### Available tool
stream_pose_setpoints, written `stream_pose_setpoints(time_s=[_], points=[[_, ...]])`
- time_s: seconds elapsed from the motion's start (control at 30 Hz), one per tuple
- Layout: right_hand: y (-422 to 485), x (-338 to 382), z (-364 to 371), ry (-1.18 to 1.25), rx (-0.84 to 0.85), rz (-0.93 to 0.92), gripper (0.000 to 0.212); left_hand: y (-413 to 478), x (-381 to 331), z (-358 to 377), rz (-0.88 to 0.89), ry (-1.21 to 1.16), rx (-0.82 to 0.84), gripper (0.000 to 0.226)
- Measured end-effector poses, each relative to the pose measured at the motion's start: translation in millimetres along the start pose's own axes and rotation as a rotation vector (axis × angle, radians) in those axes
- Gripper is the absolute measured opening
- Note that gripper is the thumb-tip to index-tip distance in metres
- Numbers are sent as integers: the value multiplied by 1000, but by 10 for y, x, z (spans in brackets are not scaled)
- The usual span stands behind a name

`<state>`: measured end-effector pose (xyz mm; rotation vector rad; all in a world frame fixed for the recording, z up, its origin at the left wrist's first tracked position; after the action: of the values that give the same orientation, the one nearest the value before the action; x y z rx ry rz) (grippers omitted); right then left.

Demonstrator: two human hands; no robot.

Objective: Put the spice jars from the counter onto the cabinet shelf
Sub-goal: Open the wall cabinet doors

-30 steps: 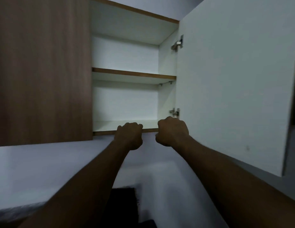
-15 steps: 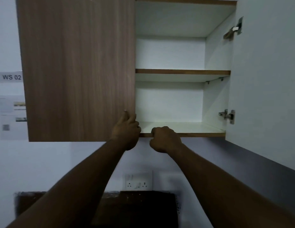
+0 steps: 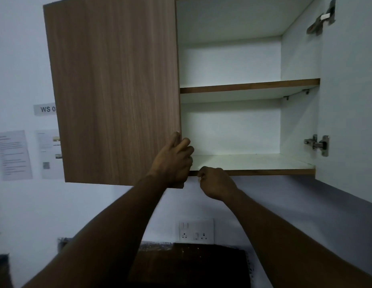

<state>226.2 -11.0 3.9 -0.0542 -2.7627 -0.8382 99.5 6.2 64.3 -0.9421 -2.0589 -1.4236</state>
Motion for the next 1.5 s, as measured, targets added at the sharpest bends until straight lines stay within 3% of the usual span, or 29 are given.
stream_pose_setpoints(time_s=[0.17,0.27,0.4,0.6,0.9,1.17,1.5], points=[[86,306,-86,267,-70,-36,21,-149,407,-435,17,-127,-253,41],[129,701,-91,459,-45,-74,11,-307,687,-730,-8,-83,-326,43],[255,1407,-36,476,26,-207,22,-664,928,-1022,-28,-37,-404,44],[67,2308,147,1030,178,-259,21,-1436,1471,-1322,-130,-64,-472,38],[-169,3330,456,1163,204,-330,48,-2493,2160,-1506,-298,65,-286,32],[-192,4254,678,781,10,-550,29,-3355,2673,-1276,-409,226,-30,31],[-233,5085,1266,488,154,-756,69,-4416,3293,-633,-619,328,394,51]])
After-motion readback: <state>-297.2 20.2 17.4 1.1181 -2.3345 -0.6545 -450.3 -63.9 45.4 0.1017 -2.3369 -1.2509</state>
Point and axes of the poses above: each hand's wrist, its own y-axis towards the middle knuckle, its own z-axis out of the palm, x = y × z, the point moved 6 cm from there along y, towards the middle knuckle, and after that the axes turned 11 degrees about -z, right-handed, at the moved point
